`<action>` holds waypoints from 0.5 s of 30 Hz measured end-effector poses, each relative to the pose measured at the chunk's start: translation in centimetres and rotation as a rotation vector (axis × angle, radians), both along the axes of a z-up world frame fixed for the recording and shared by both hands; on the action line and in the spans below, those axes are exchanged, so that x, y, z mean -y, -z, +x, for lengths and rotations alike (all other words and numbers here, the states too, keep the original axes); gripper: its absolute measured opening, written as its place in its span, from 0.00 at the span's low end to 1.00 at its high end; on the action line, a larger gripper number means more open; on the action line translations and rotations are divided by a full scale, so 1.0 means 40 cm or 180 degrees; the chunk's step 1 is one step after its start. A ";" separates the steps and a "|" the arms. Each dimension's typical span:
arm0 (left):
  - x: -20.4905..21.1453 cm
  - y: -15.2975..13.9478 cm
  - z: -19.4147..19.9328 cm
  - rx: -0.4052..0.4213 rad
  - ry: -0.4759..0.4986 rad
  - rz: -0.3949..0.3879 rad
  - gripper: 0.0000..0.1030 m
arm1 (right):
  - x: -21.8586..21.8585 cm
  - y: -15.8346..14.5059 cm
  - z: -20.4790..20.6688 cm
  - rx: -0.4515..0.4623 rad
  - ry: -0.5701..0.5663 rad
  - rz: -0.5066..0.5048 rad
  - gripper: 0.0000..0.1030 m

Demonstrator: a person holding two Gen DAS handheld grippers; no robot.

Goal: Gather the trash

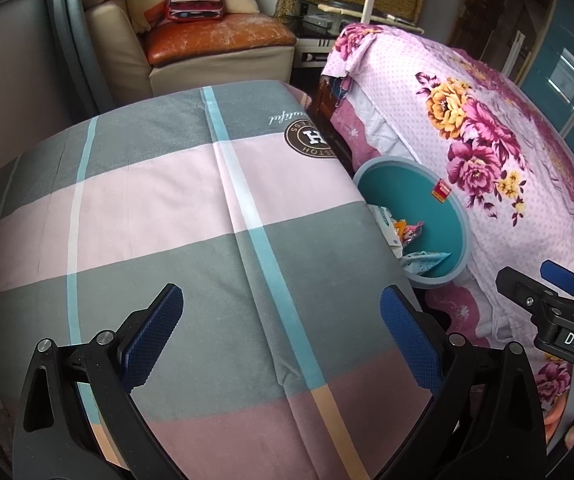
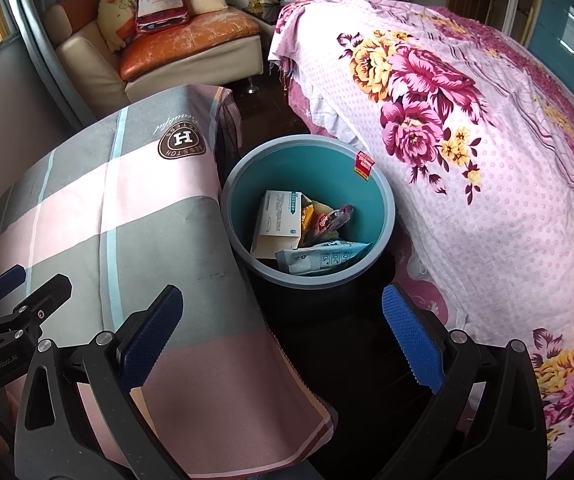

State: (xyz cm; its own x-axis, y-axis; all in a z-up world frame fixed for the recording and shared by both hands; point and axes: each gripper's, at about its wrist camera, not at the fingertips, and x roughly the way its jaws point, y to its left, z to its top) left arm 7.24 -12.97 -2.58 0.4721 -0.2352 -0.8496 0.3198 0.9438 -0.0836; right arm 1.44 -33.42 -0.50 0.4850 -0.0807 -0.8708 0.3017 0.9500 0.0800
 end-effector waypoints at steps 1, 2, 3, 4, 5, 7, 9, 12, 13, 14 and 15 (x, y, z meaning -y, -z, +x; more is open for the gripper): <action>0.002 0.002 0.000 0.0006 0.0004 0.0019 0.96 | 0.001 0.004 0.002 -0.0005 0.0001 0.0005 0.93; 0.004 0.003 0.000 0.0012 0.0003 0.0039 0.96 | 0.002 0.008 0.004 -0.0012 0.0003 0.0002 0.93; 0.005 0.005 0.000 0.0019 -0.0002 0.0054 0.96 | 0.003 0.012 0.005 -0.0020 0.0006 -0.0006 0.93; 0.005 0.006 0.000 0.0021 -0.0005 0.0063 0.96 | 0.004 0.016 0.007 -0.0028 0.0009 -0.0011 0.93; 0.006 0.009 0.001 0.0017 -0.0009 0.0072 0.96 | 0.006 0.021 0.009 -0.0037 0.0011 -0.0009 0.93; 0.007 0.014 0.003 0.0004 -0.0021 0.0087 0.96 | 0.008 0.031 0.012 -0.0060 0.0016 0.0014 0.93; 0.006 0.018 0.006 -0.0003 -0.0032 0.0108 0.96 | 0.011 0.039 0.014 -0.0075 0.0021 0.0056 0.93; 0.007 0.025 0.008 -0.0001 -0.0053 0.0144 0.96 | 0.011 0.048 0.017 -0.0084 0.0014 0.0054 0.93; 0.006 0.027 0.008 -0.0005 -0.0058 0.0147 0.96 | 0.011 0.052 0.018 -0.0089 0.0009 0.0057 0.93; 0.006 0.029 0.009 -0.0012 -0.0061 0.0149 0.96 | 0.010 0.056 0.019 -0.0095 0.0003 0.0064 0.93; 0.007 0.031 0.008 -0.0018 -0.0065 0.0154 0.96 | 0.010 0.060 0.020 -0.0105 0.0000 0.0070 0.93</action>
